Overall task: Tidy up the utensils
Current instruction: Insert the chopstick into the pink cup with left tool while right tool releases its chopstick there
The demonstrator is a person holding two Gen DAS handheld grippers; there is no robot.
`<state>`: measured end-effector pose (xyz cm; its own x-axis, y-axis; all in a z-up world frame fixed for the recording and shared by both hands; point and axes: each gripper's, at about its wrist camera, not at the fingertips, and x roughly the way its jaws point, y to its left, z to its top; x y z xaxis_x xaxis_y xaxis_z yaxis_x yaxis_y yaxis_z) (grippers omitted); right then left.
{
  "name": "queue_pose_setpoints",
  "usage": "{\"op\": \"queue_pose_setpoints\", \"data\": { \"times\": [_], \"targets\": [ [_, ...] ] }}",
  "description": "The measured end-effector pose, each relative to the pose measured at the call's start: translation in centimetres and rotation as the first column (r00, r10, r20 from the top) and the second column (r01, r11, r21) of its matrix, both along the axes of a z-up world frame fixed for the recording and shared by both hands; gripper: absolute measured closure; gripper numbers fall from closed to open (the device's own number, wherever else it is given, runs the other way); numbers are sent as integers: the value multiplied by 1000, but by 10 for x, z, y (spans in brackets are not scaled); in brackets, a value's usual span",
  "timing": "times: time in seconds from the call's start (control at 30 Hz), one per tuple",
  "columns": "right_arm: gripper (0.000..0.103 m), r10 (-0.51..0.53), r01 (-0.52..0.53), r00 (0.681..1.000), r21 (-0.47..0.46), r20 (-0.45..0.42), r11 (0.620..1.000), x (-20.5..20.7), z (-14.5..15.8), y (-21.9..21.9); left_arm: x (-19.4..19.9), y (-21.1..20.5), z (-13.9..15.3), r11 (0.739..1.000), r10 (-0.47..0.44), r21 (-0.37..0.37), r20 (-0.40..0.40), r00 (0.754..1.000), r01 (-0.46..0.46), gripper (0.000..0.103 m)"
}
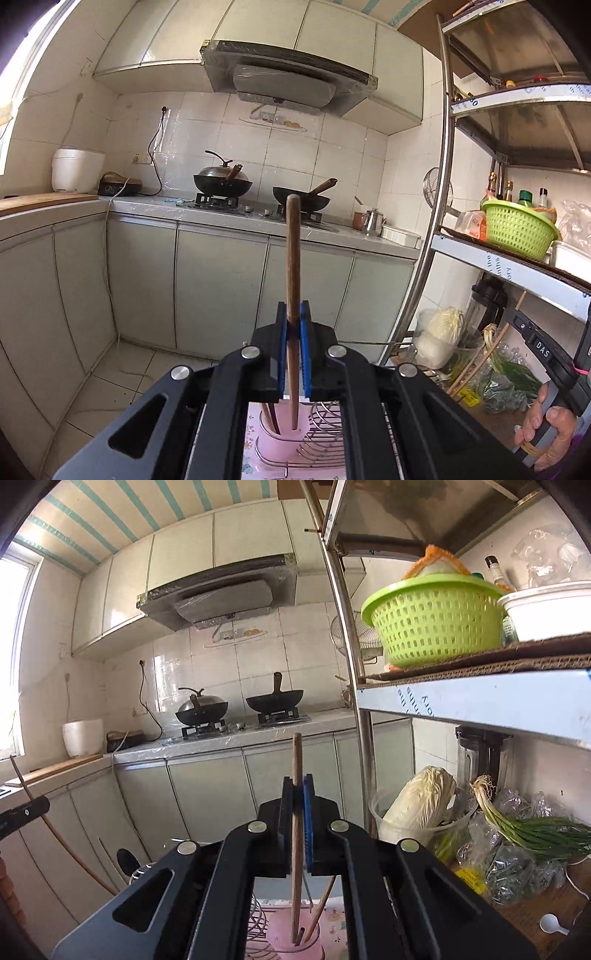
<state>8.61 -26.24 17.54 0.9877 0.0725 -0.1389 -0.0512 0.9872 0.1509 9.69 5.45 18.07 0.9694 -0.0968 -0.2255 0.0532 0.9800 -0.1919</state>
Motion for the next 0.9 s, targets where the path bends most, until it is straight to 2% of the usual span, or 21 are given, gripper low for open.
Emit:
{"op": "queue_pose_setpoints", "data": {
  "times": [0.2, 0.47, 0.63, 0.9],
  "targets": [
    [98, 14, -16, 996, -16, -89, 1000, 16, -28, 4, 31, -7, -36, 999, 10, 45, -104, 995, -6, 97],
    [98, 36, -36, 979, 4, -201, 999, 26, -62, 5, 50, -16, -82, 998, -1, 66, -213, 977, 16, 97],
    [98, 42, -41, 971, 5, -237, 999, 27, -75, 6, 58, -17, -100, 998, 6, 60, -257, 966, 10, 97],
    [98, 43, -48, 968, -12, -248, 999, 23, -72, 13, 64, -23, -115, 997, 24, 81, -289, 957, -1, 95]
  ]
}}
